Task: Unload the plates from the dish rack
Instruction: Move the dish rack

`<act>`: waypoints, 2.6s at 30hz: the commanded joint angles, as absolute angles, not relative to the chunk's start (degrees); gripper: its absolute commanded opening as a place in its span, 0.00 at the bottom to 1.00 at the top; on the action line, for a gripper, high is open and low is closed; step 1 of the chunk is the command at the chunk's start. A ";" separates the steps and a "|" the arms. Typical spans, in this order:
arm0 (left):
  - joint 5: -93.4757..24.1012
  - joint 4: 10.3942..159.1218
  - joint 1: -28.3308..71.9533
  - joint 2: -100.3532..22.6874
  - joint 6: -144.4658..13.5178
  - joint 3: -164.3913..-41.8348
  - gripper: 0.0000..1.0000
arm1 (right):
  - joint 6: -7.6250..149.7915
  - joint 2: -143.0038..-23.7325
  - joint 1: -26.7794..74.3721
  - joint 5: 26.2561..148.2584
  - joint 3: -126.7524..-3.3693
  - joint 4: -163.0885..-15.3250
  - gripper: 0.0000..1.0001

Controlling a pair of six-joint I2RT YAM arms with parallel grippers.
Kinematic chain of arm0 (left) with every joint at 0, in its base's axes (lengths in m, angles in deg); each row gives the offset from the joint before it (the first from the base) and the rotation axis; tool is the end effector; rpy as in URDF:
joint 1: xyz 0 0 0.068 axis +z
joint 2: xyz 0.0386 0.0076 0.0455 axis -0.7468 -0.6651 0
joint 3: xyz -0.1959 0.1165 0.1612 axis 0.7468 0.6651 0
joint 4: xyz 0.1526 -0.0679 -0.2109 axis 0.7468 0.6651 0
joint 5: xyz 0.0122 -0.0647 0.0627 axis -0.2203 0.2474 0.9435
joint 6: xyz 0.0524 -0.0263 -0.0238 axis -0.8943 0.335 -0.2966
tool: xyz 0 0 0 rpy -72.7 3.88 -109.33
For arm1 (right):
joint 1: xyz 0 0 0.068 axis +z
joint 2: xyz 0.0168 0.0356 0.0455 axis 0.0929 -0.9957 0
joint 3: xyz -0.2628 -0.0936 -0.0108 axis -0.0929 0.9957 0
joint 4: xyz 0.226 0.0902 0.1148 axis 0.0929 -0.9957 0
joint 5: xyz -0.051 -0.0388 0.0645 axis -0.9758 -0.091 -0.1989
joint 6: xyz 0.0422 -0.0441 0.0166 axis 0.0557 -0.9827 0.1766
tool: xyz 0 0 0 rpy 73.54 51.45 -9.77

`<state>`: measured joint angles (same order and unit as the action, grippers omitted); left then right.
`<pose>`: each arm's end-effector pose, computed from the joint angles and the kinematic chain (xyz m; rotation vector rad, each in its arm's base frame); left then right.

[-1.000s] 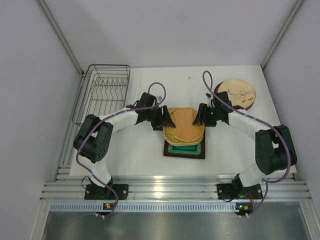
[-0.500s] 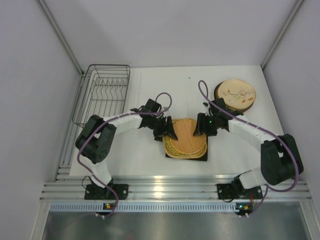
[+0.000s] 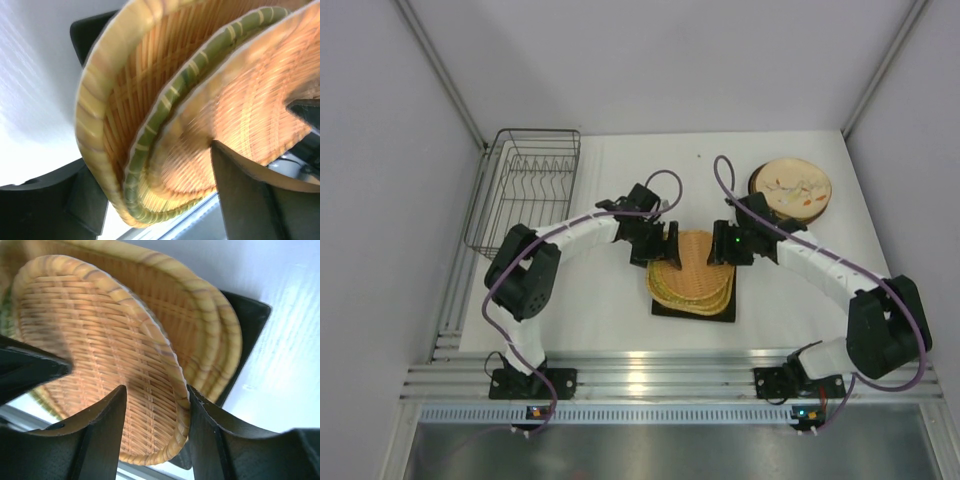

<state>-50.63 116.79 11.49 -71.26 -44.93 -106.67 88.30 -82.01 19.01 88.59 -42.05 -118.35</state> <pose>0.3119 -0.2585 0.1828 0.2677 2.8299 -0.9019 0.2622 0.1269 0.2156 -0.0686 2.6302 0.5090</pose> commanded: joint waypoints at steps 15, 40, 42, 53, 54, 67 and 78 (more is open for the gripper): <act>-36.63 113.75 9.20 -66.26 -46.03 -109.07 0.98 | 89.05 -78.40 21.56 87.80 -40.49 -119.19 0.60; -16.57 122.18 10.78 -56.23 -49.02 -98.98 0.00 | 89.67 -69.86 19.10 64.51 -42.51 -128.95 0.29; -18.42 123.25 10.61 -58.78 -48.58 -97.66 0.00 | 89.49 -70.84 19.10 63.19 -42.51 -129.13 0.16; -21.50 122.98 1.56 -72.76 -47.79 -105.82 0.00 | 87.56 -80.15 19.02 60.19 -42.51 -128.25 0.03; -21.68 123.07 1.38 -73.28 -48.05 -106.87 0.00 | 87.47 -81.20 19.10 60.37 -42.34 -127.99 0.03; -23.35 124.57 0.85 -75.66 -48.40 -112.15 0.00 | 87.47 -86.22 24.37 67.40 -43.92 -125.53 0.00; -19.92 120.80 10.68 -62.59 -50.24 -107.77 0.40 | 88.36 -76.67 19.63 55.89 -45.76 -126.07 0.22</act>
<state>-21.21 124.47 5.15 -71.83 -49.48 -108.66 88.56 -83.63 21.13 60.04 -42.11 -128.03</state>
